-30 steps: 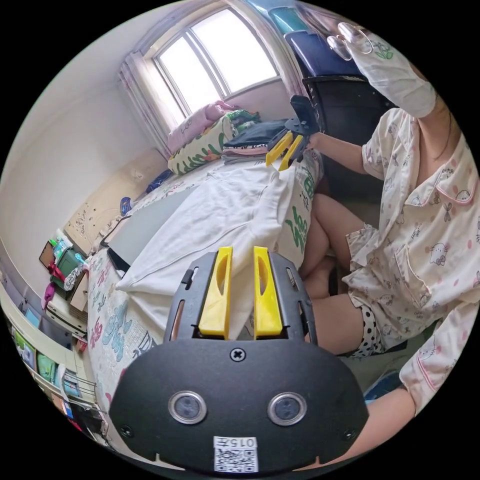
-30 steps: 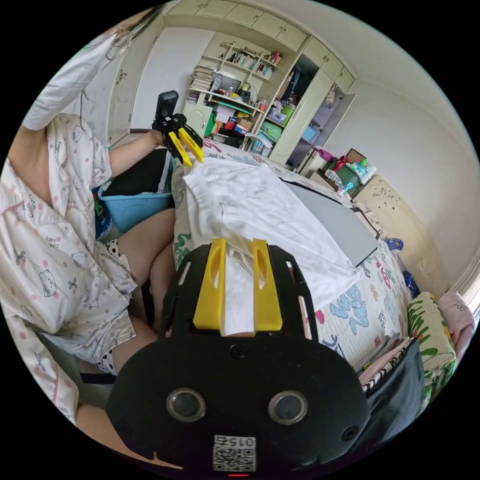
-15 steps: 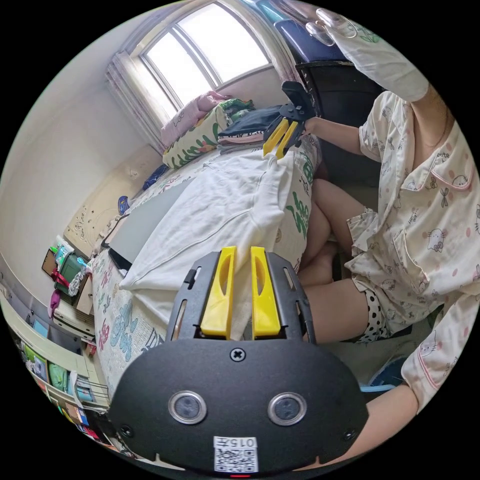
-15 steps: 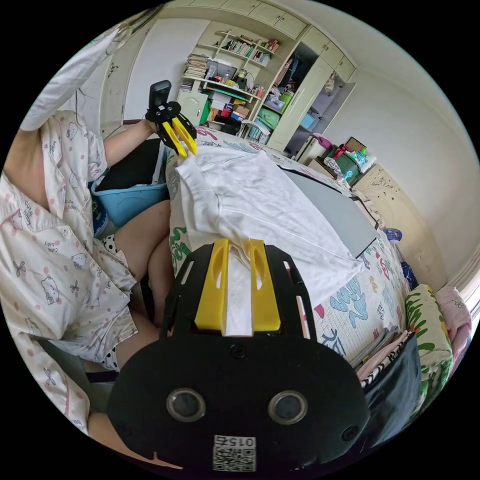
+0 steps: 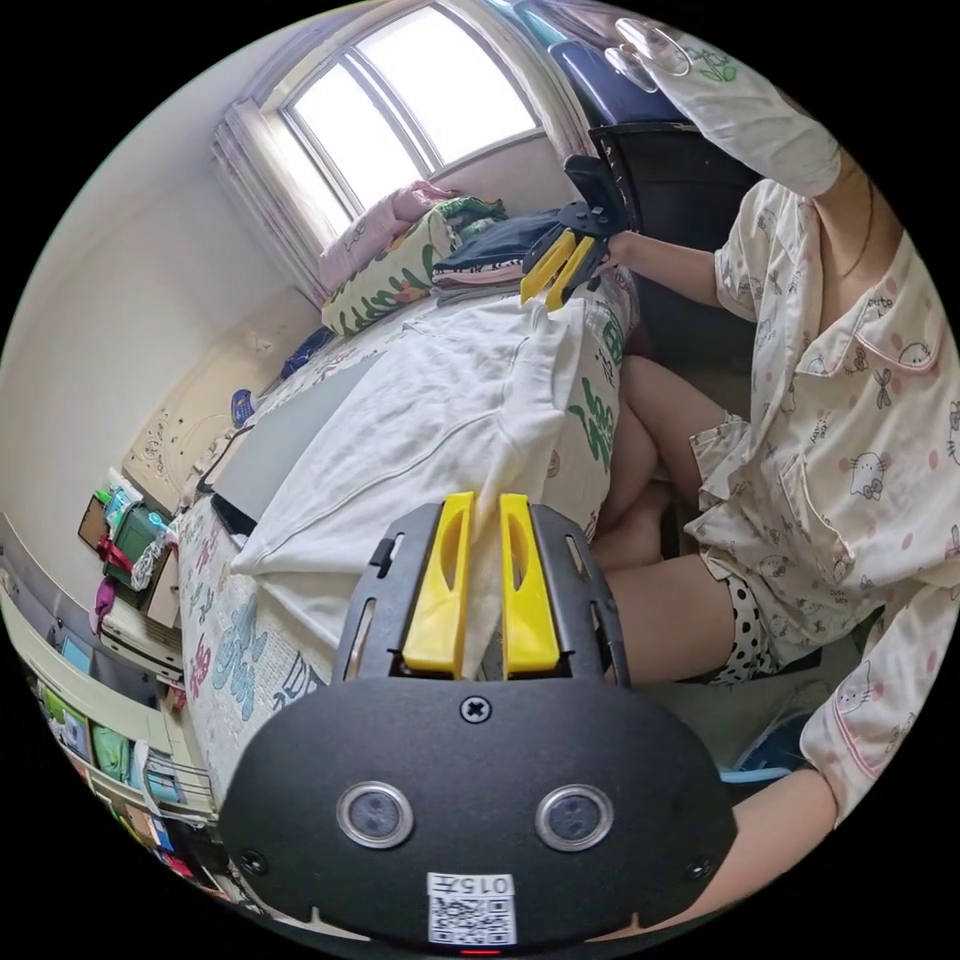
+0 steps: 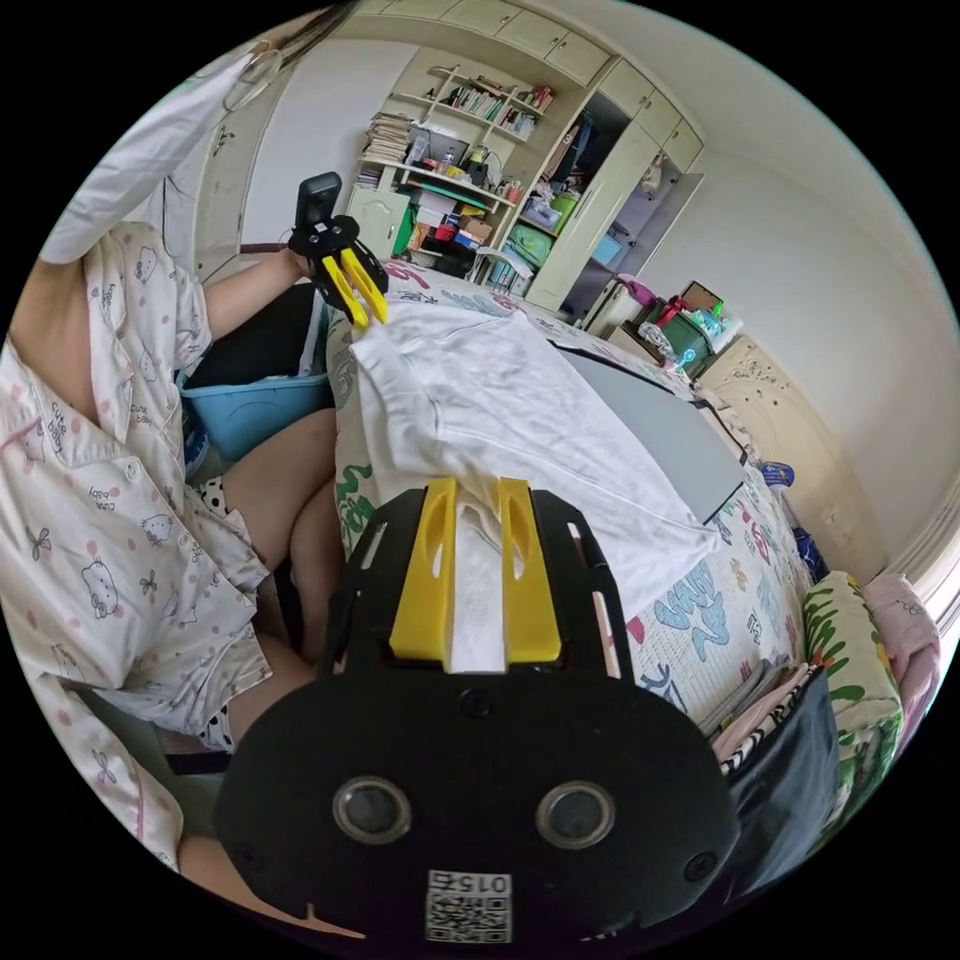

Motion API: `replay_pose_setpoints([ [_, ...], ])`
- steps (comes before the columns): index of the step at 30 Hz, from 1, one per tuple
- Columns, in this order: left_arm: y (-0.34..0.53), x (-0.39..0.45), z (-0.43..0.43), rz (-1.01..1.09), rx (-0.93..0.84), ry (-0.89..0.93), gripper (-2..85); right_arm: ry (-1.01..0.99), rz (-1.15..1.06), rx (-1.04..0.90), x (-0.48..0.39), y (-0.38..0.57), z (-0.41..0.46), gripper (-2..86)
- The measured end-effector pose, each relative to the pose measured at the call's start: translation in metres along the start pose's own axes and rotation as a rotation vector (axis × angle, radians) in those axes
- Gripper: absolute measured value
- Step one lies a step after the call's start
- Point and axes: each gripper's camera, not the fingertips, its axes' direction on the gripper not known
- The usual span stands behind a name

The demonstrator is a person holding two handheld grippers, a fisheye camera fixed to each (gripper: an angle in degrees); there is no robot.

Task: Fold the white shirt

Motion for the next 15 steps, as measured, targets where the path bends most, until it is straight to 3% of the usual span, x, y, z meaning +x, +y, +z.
replay_pose_setpoints([
  [8,-0.007,-0.031,-0.042,-0.053,0.141,0.040,0.7,-0.010,0.030,0.059,0.015,-0.027,-0.012,0.3],
  [11,-0.016,-0.079,-0.067,-0.118,0.273,0.046,0.5,-0.026,0.059,0.083,0.047,-0.052,-0.019,-0.1],
  [15,-0.069,-0.198,-0.076,-0.246,0.374,-0.022,0.5,0.125,0.169,0.112,0.142,-0.121,-0.021,-0.1],
])
